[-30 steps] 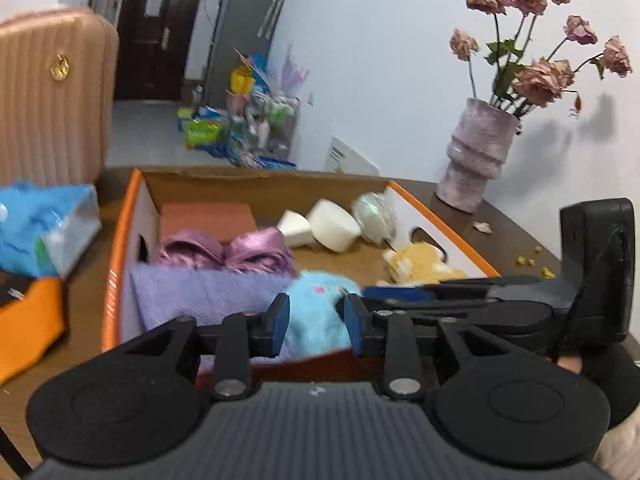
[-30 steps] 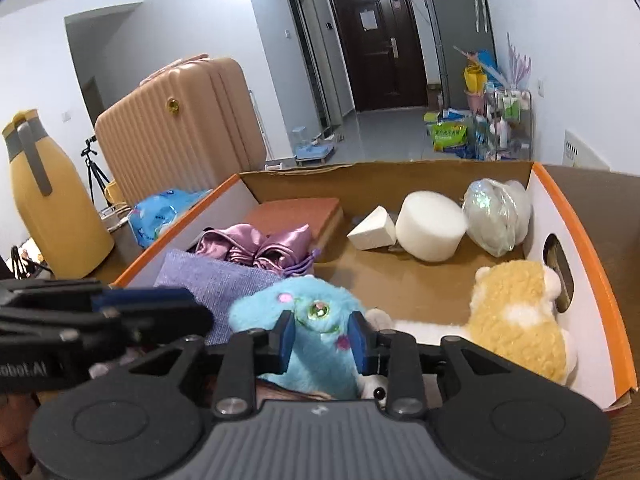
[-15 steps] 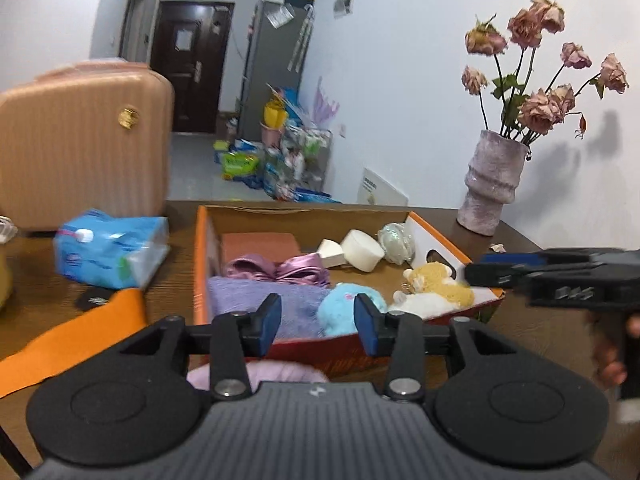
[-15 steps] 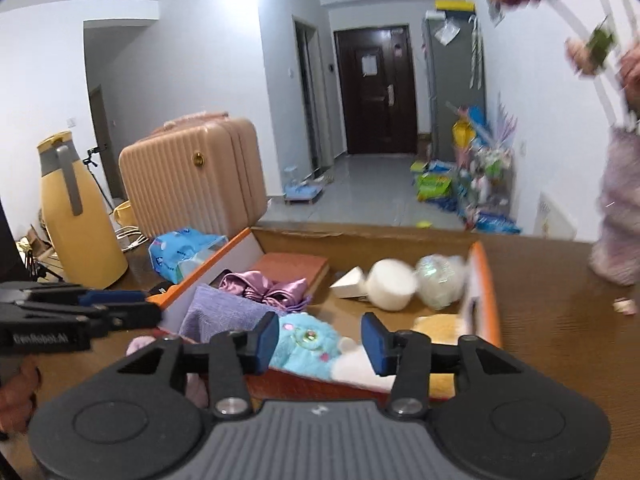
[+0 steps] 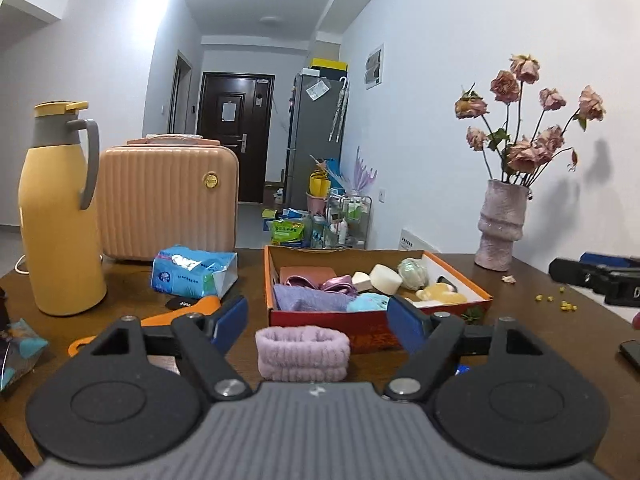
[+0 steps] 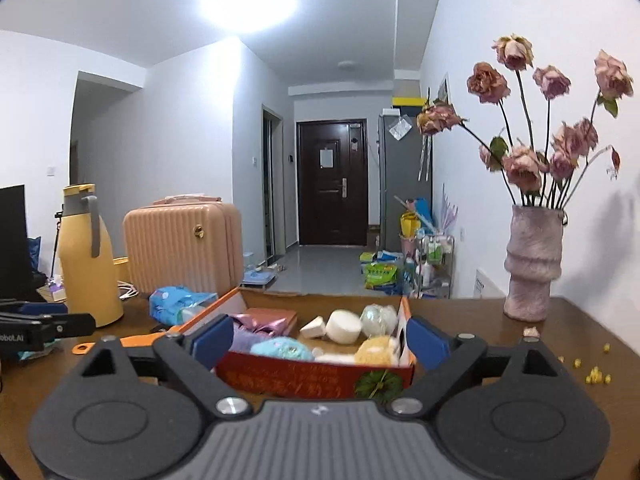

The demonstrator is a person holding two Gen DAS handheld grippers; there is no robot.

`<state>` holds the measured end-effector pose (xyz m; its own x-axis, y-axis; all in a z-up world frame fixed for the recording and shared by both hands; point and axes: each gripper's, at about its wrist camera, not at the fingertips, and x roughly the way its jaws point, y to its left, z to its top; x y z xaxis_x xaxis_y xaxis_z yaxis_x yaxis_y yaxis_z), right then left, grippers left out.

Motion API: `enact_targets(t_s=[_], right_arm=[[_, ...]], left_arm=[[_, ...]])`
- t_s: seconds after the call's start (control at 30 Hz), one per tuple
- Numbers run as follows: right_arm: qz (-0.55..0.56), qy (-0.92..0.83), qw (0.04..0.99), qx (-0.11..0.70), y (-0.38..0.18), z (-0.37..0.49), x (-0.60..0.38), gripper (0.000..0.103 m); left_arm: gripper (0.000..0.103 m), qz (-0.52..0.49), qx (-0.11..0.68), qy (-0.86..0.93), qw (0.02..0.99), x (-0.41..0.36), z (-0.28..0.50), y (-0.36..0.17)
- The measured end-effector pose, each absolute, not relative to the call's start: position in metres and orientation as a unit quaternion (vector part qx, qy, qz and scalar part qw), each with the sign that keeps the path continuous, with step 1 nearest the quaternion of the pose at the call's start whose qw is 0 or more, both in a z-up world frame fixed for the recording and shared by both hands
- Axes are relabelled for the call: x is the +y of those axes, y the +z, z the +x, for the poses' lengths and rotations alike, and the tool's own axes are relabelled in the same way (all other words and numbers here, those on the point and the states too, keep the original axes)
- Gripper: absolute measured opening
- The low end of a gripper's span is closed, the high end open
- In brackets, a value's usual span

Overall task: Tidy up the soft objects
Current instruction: 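Carry the blue plush into the box and open both grippers, then move both grippers to the pink fluffy headband and close them on it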

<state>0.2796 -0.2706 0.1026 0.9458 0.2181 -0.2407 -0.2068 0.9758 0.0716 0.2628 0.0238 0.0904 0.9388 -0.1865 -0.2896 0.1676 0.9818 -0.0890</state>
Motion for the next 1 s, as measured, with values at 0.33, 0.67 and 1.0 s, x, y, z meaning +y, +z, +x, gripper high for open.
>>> enact_targets(t_s=[0.33, 0.67, 1.0], right_arm=[[0.031, 0.114, 0.986, 0.121, 0.102, 0.256, -0.262, 0.093], [0.069, 0.176, 0.958, 0.215, 0.061, 0.329, -0.218, 0.071], [0.139, 0.205, 0.923, 0.295, 0.014, 0.432, -0.152, 0.044]], left_arm=[[0.080, -0.038, 0.144, -0.100, 0.984, 0.029, 0.241, 0.091], [0.061, -0.094, 0.238, -0.089, 0.963, 0.064, 0.339, 0.052], [0.021, -0.135, 0.316, -0.119, 0.931, 0.078, 0.430, 0.010]])
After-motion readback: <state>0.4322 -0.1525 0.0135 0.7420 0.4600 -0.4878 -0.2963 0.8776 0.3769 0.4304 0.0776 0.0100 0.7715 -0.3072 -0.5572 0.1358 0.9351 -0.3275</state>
